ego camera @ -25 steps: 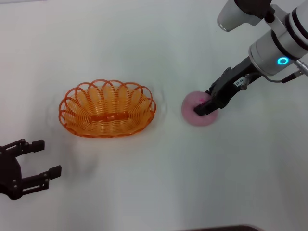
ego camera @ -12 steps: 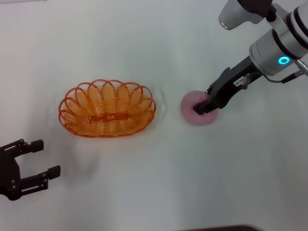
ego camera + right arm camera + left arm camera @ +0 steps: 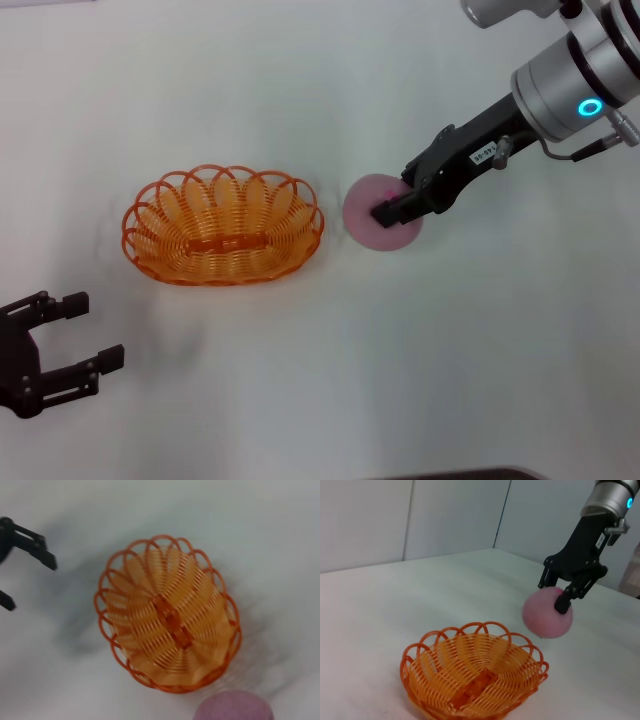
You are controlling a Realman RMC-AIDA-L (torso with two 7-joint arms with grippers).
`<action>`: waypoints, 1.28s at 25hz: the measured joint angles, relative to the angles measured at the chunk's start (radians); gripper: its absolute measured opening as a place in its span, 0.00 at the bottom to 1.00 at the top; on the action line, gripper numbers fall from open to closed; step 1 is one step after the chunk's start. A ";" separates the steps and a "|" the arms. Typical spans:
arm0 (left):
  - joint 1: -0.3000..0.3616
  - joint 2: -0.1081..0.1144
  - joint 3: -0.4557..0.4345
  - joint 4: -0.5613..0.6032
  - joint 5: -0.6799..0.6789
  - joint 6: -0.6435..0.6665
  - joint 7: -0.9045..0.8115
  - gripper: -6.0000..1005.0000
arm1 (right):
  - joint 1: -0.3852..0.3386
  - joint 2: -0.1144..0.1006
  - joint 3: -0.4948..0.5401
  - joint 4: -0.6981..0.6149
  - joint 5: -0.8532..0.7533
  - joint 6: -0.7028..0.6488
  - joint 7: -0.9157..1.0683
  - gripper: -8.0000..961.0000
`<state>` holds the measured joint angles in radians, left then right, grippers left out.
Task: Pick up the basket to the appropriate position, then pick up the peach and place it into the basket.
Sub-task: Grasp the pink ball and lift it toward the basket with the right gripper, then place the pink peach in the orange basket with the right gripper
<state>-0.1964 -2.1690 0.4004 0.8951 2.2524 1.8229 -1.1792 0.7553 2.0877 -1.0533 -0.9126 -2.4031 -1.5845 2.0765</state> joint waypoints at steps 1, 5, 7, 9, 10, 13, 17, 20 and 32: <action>0.000 0.000 0.000 0.000 0.000 0.000 0.000 0.80 | 0.000 0.000 0.004 -0.002 0.008 -0.005 -0.006 0.38; 0.000 0.000 -0.002 0.000 0.001 0.000 -0.006 0.80 | -0.001 0.000 0.009 -0.006 0.033 -0.013 -0.023 0.39; 0.000 0.000 -0.002 -0.001 0.001 0.000 -0.007 0.80 | -0.001 0.000 0.010 -0.006 0.049 -0.013 -0.033 0.39; 0.000 0.000 -0.002 -0.001 0.001 0.000 -0.007 0.80 | 0.000 0.000 0.011 -0.005 0.069 -0.006 -0.038 0.39; 0.000 0.000 -0.002 -0.001 0.001 0.000 -0.007 0.80 | 0.000 0.001 0.012 -0.003 0.079 -0.001 -0.038 0.39; 0.000 0.000 -0.002 0.000 0.001 0.000 -0.008 0.80 | 0.002 0.002 0.010 0.003 0.104 0.026 -0.038 0.39; 0.000 0.000 -0.002 -0.001 0.001 0.000 -0.008 0.80 | 0.013 0.003 0.005 0.026 0.120 0.049 -0.041 0.39; -0.001 0.000 -0.002 -0.001 0.001 0.001 -0.008 0.80 | 0.028 0.003 -0.001 0.057 0.128 0.078 -0.044 0.40; 0.000 0.000 -0.002 -0.001 0.000 0.004 -0.008 0.80 | 0.065 0.008 -0.031 0.122 0.166 0.148 -0.072 0.40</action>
<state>-0.1969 -2.1690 0.3988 0.8944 2.2519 1.8267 -1.1873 0.8202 2.0959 -1.0841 -0.7910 -2.2372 -1.4366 2.0040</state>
